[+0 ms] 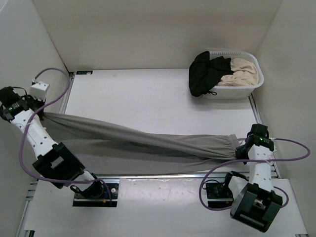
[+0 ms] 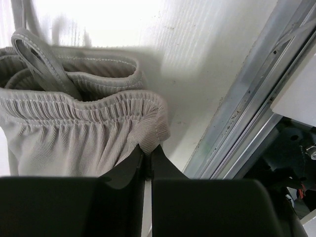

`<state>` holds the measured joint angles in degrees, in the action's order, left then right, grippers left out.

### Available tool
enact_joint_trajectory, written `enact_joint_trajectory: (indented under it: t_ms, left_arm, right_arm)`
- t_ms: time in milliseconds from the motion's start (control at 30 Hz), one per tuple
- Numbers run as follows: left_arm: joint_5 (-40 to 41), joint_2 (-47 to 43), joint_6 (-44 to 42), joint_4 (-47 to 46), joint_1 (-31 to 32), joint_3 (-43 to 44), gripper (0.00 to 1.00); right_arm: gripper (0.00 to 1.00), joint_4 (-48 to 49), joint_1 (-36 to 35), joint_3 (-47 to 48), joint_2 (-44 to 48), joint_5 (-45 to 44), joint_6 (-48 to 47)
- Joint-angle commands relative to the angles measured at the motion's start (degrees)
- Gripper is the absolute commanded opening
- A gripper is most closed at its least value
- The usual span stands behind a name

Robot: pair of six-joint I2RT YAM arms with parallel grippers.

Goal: Fold and stack the trousers
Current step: Fold the trousers

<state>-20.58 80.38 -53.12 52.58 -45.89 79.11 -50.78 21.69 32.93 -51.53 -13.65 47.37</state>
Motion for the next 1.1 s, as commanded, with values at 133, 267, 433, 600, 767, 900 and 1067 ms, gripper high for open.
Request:
enact_joint_trajectory:
  t_ms: [133, 267, 433, 600, 767, 900, 1067]
  left_arm:
    - [-4.30, 0.84, 1.89, -1.51, 2.99, 0.90, 0.14]
    - [0.27, -4.25, -2.15, -4.05, 3.00, -9.63, 0.14]
    - [4.75, -8.39, -7.59, -6.08, 0.28, -19.59, 0.14]
    - [5.99, -9.54, -14.80, -7.49, -10.42, -27.68, 0.14]
    - [7.04, -10.24, -19.91, -6.79, -14.93, -34.53, 0.14]
    - [7.04, -14.10, -22.81, -6.79, -15.46, -39.45, 0.14]
    - [8.36, -13.33, -23.34, -7.39, -16.16, -41.32, 0.14]
  right_arm:
    - [0.00, 2.18, 0.28, 3.99, -0.94, 0.29, -2.73]
    - [0.00, 2.18, 0.28, 3.28, -0.33, 0.82, -3.25]
    - [0.00, 0.25, 0.28, 2.67, 2.22, -0.24, -3.78]
    - [0.00, -2.91, 0.28, 1.44, 5.38, -2.61, -2.64]
    - [0.00, -4.40, 1.42, 1.43, 5.39, -5.14, -0.19]
    - [0.00, -4.41, 1.95, 1.44, 5.39, -4.46, 0.35]
    - [0.17, -5.55, 2.48, 0.91, 4.86, -3.75, 1.49]
